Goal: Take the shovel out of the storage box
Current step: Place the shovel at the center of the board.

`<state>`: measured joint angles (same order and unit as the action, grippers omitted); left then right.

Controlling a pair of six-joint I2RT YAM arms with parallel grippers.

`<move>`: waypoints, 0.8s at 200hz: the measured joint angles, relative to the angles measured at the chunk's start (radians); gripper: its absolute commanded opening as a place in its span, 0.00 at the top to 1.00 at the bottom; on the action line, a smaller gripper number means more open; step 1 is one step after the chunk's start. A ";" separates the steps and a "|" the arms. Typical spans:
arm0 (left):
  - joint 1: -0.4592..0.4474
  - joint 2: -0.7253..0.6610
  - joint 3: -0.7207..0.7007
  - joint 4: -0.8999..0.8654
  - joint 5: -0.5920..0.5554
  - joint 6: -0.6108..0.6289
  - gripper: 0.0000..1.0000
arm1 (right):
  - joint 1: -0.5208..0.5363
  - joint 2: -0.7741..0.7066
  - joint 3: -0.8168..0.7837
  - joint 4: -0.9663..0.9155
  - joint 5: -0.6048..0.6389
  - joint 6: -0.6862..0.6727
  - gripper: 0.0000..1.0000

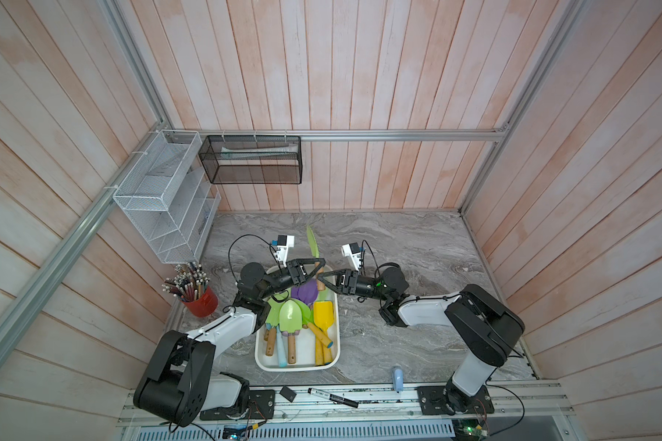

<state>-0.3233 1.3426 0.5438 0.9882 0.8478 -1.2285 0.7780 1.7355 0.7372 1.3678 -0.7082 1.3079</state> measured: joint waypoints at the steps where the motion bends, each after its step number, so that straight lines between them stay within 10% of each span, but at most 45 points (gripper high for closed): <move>1: 0.000 0.000 0.000 0.000 0.000 0.000 0.88 | 0.000 0.000 0.001 0.002 0.000 0.000 0.55; 118: 0.002 0.000 0.000 0.040 -0.018 -0.021 0.87 | 0.011 0.034 0.043 0.009 -0.029 0.023 0.81; 160: 0.004 -0.015 0.000 -0.011 -0.018 0.013 0.32 | 0.004 0.026 0.041 -0.014 -0.028 0.011 0.83</move>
<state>-0.3195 1.3277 0.5438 0.9775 0.8303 -1.2152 0.7822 1.7615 0.7784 1.3533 -0.7361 1.3186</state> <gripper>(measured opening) 0.564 0.259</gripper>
